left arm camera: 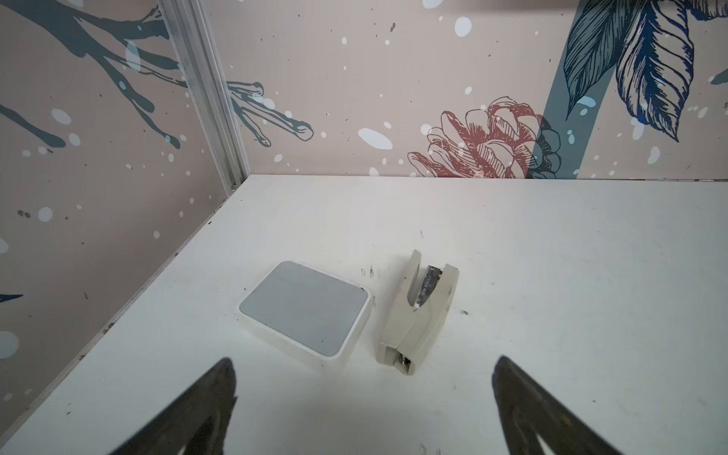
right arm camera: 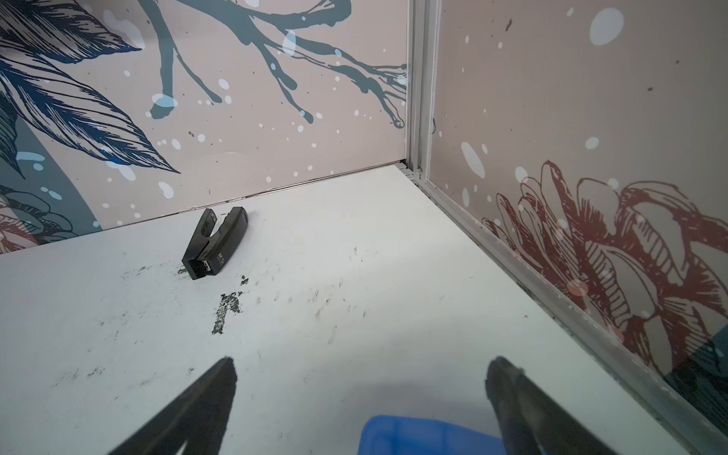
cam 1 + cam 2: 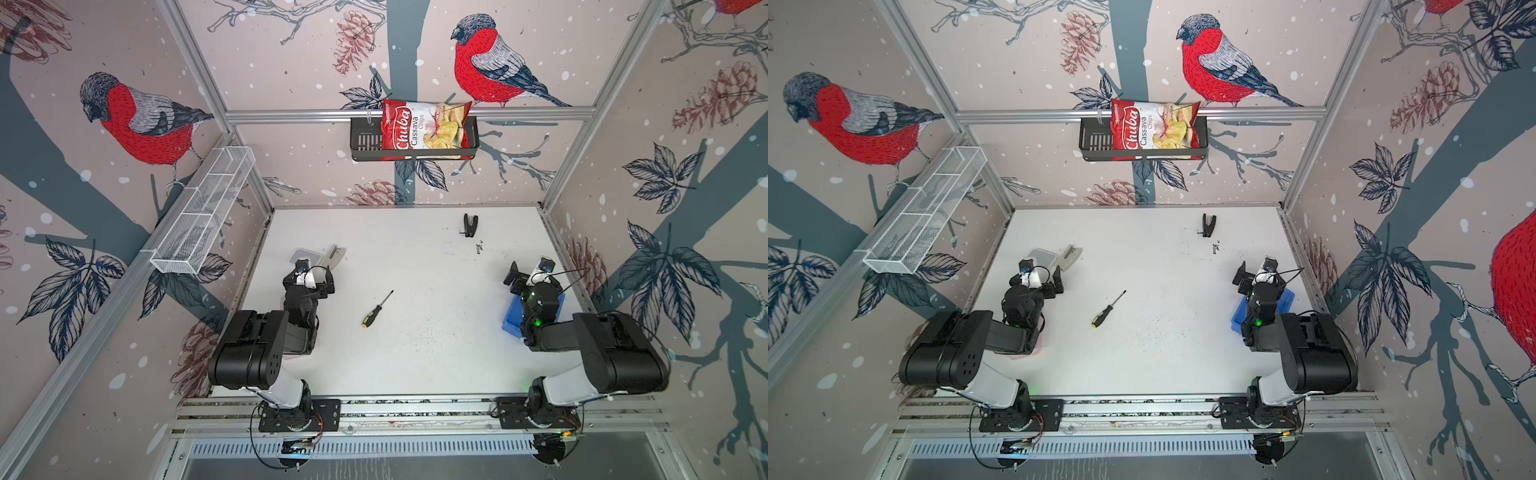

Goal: Put the screwdriver in the bin
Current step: Pick up the screwdriver from the center of the table.

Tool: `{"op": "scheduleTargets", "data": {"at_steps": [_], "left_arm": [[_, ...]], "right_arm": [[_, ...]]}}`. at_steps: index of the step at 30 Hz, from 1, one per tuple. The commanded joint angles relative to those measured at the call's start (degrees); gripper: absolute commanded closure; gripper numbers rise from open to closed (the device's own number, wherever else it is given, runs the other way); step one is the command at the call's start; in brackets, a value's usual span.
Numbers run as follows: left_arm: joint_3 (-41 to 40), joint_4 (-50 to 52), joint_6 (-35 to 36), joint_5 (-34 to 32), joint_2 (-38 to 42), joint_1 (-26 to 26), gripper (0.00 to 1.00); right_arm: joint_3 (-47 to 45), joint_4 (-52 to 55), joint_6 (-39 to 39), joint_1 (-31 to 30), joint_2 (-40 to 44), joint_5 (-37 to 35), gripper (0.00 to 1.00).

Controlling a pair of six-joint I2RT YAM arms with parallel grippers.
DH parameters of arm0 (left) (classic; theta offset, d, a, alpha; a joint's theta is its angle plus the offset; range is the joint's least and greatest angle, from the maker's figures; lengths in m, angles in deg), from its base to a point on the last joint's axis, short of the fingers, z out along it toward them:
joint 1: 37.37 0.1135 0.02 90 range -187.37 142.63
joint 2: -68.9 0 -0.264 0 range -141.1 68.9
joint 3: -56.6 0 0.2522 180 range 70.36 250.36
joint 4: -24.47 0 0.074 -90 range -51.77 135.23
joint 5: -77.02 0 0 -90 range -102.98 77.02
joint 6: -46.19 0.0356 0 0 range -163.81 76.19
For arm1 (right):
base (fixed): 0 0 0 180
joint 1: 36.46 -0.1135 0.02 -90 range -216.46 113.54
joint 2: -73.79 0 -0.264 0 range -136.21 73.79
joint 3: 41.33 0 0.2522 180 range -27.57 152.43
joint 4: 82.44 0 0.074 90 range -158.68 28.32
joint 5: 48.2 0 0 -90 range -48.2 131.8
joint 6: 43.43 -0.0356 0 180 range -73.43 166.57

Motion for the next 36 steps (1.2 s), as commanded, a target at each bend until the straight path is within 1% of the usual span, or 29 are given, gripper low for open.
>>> {"op": "scheduleTargets", "data": {"at_steps": [1, 22, 25, 28, 30, 36], "left_arm": [[-0.1, -2.0, -0.2, -0.5, 0.1, 0.1, 0.0], [-0.2, -2.3, -0.2, -0.5, 0.2, 0.0, 0.0], [-0.1, -1.7, 0.2, 0.6, 0.7, 0.0, 0.0], [1.1, 2.2, 1.4, 0.6, 3.1, -0.9, 0.0], [2.2, 6.3, 2.9, 2.6, 5.7, -1.5, 0.0], [8.0, 24.2, 7.2, 7.8, 14.0, -5.4, 0.0]], "right_arm": [[0.1, -0.7, -0.8, 0.0, 0.0, -0.2, 0.0], [-0.1, -0.9, -0.8, 0.0, 0.1, -0.2, 0.0], [-0.3, -1.2, -0.7, -0.1, 0.2, -0.4, 0.0], [-1.3, -2.8, -0.8, -0.3, 0.6, -1.4, 0.0], [-2.0, -3.3, -0.4, -0.6, 1.8, -1.6, 0.0], [-1.7, 2.6, 1.9, -2.3, 8.9, -1.1, 0.01]]}}
